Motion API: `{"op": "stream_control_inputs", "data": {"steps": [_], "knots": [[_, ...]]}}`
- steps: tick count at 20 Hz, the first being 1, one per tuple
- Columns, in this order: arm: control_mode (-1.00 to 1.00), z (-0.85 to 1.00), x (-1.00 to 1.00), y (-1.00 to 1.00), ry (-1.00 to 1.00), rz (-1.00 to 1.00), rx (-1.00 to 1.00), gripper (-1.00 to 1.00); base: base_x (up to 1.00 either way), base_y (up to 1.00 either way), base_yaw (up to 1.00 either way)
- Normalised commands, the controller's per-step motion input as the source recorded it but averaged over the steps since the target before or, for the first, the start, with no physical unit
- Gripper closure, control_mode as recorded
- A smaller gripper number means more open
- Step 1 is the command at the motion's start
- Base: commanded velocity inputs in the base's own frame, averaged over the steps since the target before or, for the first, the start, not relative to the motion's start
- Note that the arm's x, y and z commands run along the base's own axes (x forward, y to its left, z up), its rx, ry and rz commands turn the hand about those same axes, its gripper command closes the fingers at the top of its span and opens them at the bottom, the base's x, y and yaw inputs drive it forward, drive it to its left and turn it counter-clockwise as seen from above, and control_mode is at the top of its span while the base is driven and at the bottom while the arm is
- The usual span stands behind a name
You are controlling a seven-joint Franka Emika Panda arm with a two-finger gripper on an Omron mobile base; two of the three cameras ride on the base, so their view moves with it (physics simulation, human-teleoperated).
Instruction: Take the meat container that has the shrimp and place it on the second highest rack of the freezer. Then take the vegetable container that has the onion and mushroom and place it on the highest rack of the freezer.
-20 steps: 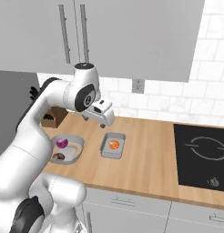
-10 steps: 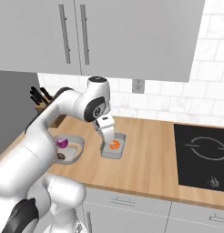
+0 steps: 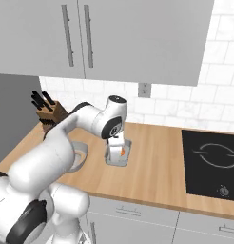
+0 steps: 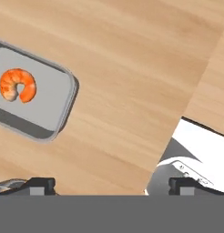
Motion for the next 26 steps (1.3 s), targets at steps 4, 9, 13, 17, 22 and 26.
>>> {"op": "stream_control_inputs", "data": {"steps": [4, 9, 13, 17, 22, 26], "knots": [[-1.00, -0.51, 0.09, -0.14, 0.03, -0.12, 0.00, -1.00, 0.00, 0.00, 0.00], [-1.00, -0.45, -0.04, -0.15, 0.01, -0.05, 0.00, -1.00, 0.00, 0.00, 0.00], [-1.00, -0.45, 0.14, -0.12, 0.07, -0.03, 0.00, -1.00, 0.00, 0.00, 0.00], [-1.00, -0.34, 0.25, -0.08, 0.13, 0.00, 0.00, -1.00, 0.00, 0.00, 0.00], [-1.00, -0.22, 0.32, -0.05, 0.09, 0.00, 0.00, -1.00, 0.00, 0.00, 0.00], [-1.00, -0.04, 0.14, -0.03, 0.00, 0.00, 0.01, -1.00, 0.00, 0.00, 0.00]]}}
